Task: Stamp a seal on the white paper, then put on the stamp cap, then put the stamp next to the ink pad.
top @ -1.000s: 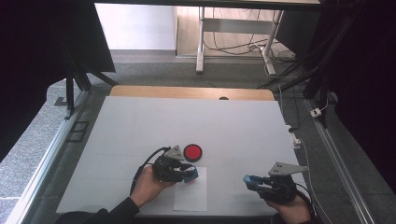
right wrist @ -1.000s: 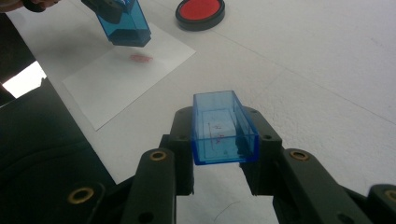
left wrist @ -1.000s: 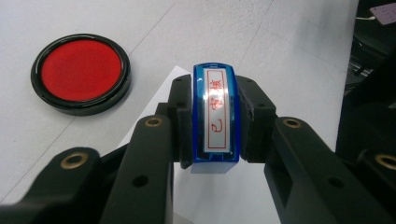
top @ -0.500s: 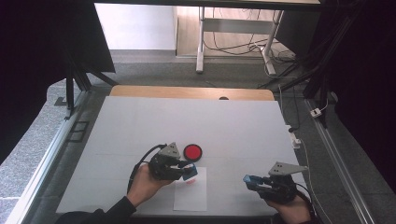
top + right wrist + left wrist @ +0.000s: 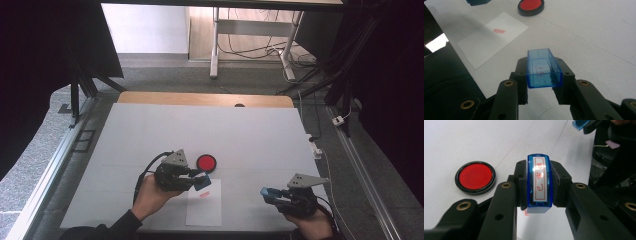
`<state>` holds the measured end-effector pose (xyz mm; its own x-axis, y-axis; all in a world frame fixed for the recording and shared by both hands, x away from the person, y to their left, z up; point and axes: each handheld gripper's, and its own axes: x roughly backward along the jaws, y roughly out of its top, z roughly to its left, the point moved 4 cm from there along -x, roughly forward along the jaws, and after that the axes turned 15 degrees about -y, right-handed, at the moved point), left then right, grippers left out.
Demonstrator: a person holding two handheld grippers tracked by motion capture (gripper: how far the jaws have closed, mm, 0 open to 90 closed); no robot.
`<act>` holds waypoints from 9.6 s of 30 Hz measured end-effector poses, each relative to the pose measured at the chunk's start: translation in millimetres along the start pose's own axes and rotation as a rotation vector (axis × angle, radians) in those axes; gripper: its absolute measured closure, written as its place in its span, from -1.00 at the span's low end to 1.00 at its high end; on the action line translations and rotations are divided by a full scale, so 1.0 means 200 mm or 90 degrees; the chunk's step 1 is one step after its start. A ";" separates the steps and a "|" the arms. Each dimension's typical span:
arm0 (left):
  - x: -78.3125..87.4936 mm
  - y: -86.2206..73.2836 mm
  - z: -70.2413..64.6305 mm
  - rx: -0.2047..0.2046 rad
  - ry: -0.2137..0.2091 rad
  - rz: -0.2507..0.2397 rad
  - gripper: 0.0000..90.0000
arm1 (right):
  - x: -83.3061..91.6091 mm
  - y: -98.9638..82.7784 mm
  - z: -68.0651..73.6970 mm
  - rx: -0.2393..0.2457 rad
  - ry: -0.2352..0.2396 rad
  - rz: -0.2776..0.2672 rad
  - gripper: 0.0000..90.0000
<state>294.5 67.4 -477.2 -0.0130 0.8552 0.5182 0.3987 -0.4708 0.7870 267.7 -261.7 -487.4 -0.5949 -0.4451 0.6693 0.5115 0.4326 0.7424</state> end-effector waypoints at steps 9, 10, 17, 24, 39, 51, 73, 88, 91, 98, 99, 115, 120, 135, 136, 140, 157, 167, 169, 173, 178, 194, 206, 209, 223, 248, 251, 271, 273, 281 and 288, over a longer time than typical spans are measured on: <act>0.07 0.02 -0.02 -0.013 -0.018 -0.034 0.56 | 0.00 0.00 0.00 0.001 -0.001 0.002 0.51; 0.07 0.02 -0.02 -0.013 -0.020 -0.039 0.56 | 0.00 0.00 0.00 0.001 -0.001 0.002 0.51; 0.10 0.03 -0.02 -0.019 -0.028 -0.055 0.56 | 0.00 0.00 0.00 0.000 0.002 0.003 0.51; 0.11 0.03 -0.02 -0.026 -0.039 -0.060 0.56 | 0.01 0.01 0.00 -0.003 0.003 -0.009 0.51; 0.13 0.03 -0.02 -0.050 -0.051 -0.065 0.56 | 0.01 0.08 0.09 0.032 0.044 -0.033 0.51; 0.16 0.05 -0.03 -0.065 -0.057 -0.074 0.56 | -0.01 0.17 0.15 0.050 0.101 -0.051 0.51; 0.17 0.08 -0.06 -0.098 -0.077 -0.062 0.56 | -0.12 0.28 0.30 0.117 0.201 -0.078 0.51; 0.18 0.09 -0.08 -0.133 -0.098 -0.052 0.56 | -0.24 0.37 0.40 0.143 0.258 -0.091 0.51; 0.19 0.09 -0.08 -0.138 -0.103 -0.052 0.56 | -0.26 0.38 0.42 0.149 0.263 -0.088 0.51; 0.18 0.09 -0.08 -0.150 -0.115 -0.057 0.56 | -0.32 0.40 0.46 0.163 0.292 -0.082 0.52; 0.18 0.09 -0.08 -0.149 -0.119 -0.059 0.56 | -0.32 0.40 0.47 0.171 0.295 -0.081 0.52; 0.14 0.07 -0.10 -0.182 -0.158 -0.056 0.56 | -0.38 0.40 0.55 0.196 0.330 -0.082 0.52; 0.13 0.07 -0.11 -0.194 -0.170 -0.056 0.56 | -0.38 0.40 0.56 0.200 0.339 -0.082 0.52; 0.11 0.06 -0.12 -0.208 -0.205 -0.058 0.56 | -0.36 0.40 0.56 0.203 0.364 -0.081 0.52; 0.11 0.06 -0.11 -0.207 -0.209 -0.061 0.56 | -0.36 0.40 0.57 0.201 0.365 -0.081 0.52; 0.12 0.06 -0.11 -0.197 -0.230 -0.080 0.56 | -0.35 0.41 0.57 0.209 0.369 -0.090 0.52; 0.12 0.06 -0.10 -0.192 -0.197 -0.072 0.56 | -0.36 0.41 0.55 0.199 0.337 -0.096 0.36; 0.15 0.07 -0.10 -0.183 -0.171 -0.077 0.56 | -0.34 0.42 0.52 0.174 0.284 -0.103 0.09; 0.15 0.07 -0.10 -0.181 -0.163 -0.074 0.56 | -0.34 0.42 0.51 0.169 0.274 -0.099 0.04; 0.16 0.07 -0.10 -0.177 -0.154 -0.071 0.56 | -0.34 0.42 0.50 0.162 0.251 -0.096 -0.06; 0.18 0.08 -0.09 -0.165 -0.142 -0.074 0.56 | -0.33 0.41 0.48 0.158 0.217 -0.093 -0.17; 0.21 0.08 -0.07 -0.155 -0.091 -0.057 0.56 | -0.30 0.38 0.44 0.129 0.146 -0.076 -0.48; 0.23 0.08 -0.05 -0.142 -0.065 -0.059 0.55 | -0.27 0.35 0.41 0.117 0.119 -0.066 -0.66; 0.24 0.08 -0.04 -0.136 -0.057 -0.058 0.55 | -0.26 0.34 0.40 0.114 0.110 -0.062 -0.71; 0.28 0.07 -0.01 -0.114 -0.025 -0.059 0.55 | -0.24 0.29 0.35 0.096 0.080 -0.046 -0.91; 0.34 0.04 0.05 -0.078 0.032 -0.057 0.55 | -0.16 0.18 0.22 0.058 -0.021 -0.030 -1.00; 0.35 0.04 0.06 -0.076 0.037 -0.058 0.55 | -0.15 0.16 0.20 0.050 -0.030 -0.027 -1.00; 0.42 -0.01 0.15 -0.037 0.103 -0.047 0.55 | -0.08 0.06 0.08 0.019 -0.090 -0.006 -1.00; 0.43 -0.02 0.16 -0.031 0.112 -0.046 0.55 | -0.07 0.05 0.07 0.017 -0.091 -0.002 -1.00; 0.46 -0.06 0.21 -0.005 0.144 -0.043 0.55 | -0.04 0.03 0.05 0.002 -0.100 0.001 -1.00; 0.48 -0.09 0.27 0.026 0.171 -0.045 0.55 | -0.02 0.02 0.03 -0.015 -0.097 -0.003 -1.00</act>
<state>335.2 169.2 -460.1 -0.2828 0.7943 0.5376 0.4243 -0.3990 0.8128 268.6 -253.0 -487.6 -0.6838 -0.3224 0.6546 0.5218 0.4111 0.7475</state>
